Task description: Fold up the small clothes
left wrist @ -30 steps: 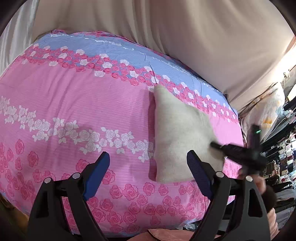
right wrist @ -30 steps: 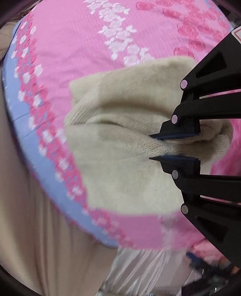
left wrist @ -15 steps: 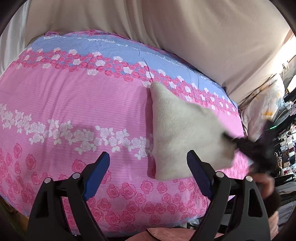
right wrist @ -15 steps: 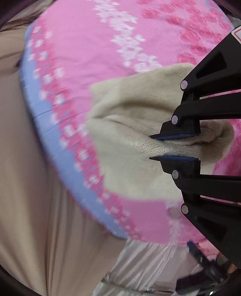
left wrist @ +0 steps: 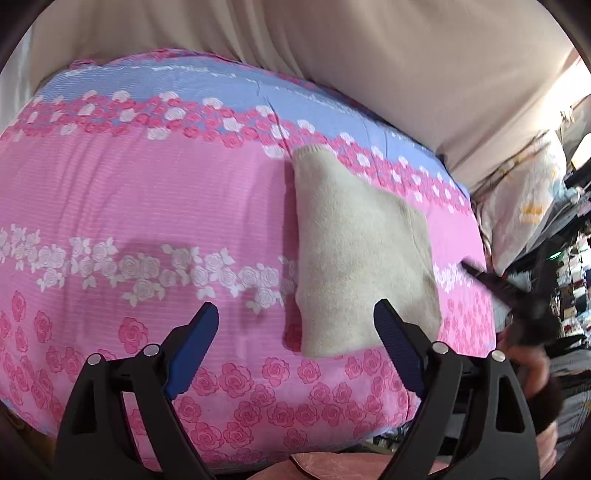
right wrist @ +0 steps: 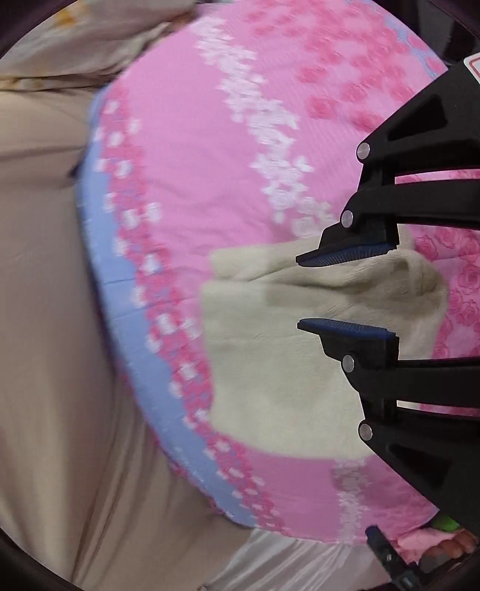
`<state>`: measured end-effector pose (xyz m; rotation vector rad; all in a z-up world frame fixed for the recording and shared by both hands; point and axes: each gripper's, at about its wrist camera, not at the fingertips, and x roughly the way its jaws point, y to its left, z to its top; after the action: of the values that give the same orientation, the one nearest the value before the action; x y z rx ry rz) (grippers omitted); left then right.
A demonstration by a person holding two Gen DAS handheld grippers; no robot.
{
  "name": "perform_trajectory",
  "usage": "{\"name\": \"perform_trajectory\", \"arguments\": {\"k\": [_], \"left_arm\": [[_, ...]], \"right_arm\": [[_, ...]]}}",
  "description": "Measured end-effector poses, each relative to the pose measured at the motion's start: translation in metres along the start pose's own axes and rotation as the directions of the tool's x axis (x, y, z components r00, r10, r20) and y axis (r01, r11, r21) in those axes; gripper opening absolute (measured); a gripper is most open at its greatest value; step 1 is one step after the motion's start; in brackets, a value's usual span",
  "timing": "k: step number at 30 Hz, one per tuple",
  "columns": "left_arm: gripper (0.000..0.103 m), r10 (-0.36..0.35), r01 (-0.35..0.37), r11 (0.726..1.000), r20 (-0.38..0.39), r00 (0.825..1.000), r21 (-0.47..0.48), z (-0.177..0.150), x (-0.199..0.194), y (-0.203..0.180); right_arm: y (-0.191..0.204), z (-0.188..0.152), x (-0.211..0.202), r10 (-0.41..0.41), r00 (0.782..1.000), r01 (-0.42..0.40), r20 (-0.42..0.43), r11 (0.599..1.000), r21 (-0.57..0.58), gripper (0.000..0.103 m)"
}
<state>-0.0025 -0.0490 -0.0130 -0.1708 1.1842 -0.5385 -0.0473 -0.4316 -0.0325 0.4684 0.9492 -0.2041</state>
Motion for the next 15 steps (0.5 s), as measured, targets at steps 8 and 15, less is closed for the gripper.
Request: {"name": "perform_trajectory", "arguments": {"k": [8, 15], "left_arm": [[0.084, 0.013, -0.011, 0.996, -0.021, 1.0, 0.094, 0.004, 0.012, -0.025], [0.086, 0.106, -0.1, 0.977, -0.021, 0.994, 0.187, 0.004, 0.023, -0.04]], "right_arm": [[-0.014, 0.003, 0.13, 0.024, 0.981, -0.015, -0.191, 0.999, 0.051, 0.007], [-0.017, 0.002, 0.047, -0.049, 0.994, 0.058, -0.094, 0.994, 0.093, 0.051]]}}
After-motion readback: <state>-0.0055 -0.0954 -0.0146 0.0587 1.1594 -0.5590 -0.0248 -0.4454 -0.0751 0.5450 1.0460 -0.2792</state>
